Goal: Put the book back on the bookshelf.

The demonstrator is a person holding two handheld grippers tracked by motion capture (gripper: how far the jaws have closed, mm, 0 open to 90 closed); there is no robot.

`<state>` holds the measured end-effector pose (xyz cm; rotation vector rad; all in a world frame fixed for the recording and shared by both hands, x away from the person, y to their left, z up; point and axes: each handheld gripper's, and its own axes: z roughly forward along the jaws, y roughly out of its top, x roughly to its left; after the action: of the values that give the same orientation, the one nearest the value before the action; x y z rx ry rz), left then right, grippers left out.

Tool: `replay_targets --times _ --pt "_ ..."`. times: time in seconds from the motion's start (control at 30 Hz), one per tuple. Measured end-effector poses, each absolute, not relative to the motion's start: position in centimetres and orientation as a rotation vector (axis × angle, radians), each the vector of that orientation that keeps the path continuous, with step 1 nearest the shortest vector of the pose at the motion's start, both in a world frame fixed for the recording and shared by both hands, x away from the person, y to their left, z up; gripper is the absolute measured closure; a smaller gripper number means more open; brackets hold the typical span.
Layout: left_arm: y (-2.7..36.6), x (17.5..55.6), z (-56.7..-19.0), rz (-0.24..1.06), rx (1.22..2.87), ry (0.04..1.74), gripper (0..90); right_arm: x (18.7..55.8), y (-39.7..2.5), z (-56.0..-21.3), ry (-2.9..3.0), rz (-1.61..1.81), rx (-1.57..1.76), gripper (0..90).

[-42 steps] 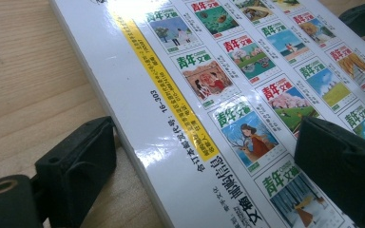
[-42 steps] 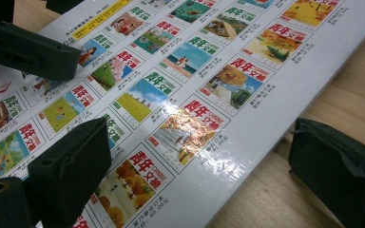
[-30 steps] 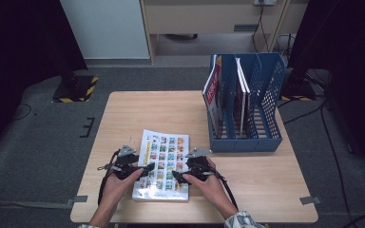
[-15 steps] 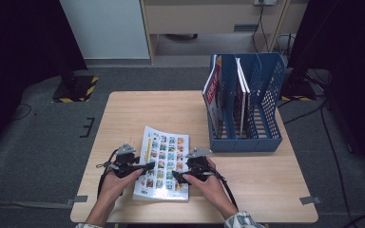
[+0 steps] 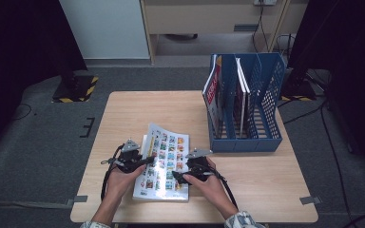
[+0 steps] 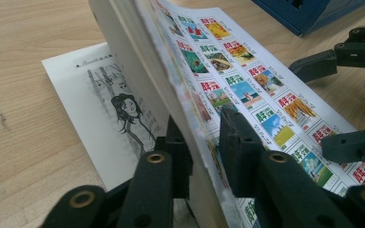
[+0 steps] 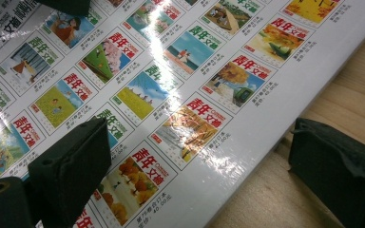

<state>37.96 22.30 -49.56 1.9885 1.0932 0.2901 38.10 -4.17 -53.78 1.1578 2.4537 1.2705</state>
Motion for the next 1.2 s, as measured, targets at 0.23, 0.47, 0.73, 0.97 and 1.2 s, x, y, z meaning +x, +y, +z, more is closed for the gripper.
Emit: replay_targets --times 0.23,0.47,0.73,0.97,1.2 --pt "22.1 37.0 -49.5 0.331 1.914 1.096 82.9 38.1 -4.3 -53.8 2.460 1.276 1.157 7.1" --pt "21.9 36.7 -48.9 0.343 1.904 1.064 85.0 38.1 -4.5 -53.8 2.469 1.296 1.161 7.0" --pt "22.6 38.0 -49.2 0.237 1.934 1.076 72.9 38.1 -4.4 -53.8 2.471 1.291 1.157 7.2" --pt "22.7 39.3 -50.2 0.111 1.921 1.077 55.2 38.1 -4.5 -53.8 2.473 1.295 1.154 7.1" --pt "22.1 39.6 -50.3 0.123 1.932 1.092 65.1 38.2 -4.7 -53.7 2.472 1.311 1.177 7.0"
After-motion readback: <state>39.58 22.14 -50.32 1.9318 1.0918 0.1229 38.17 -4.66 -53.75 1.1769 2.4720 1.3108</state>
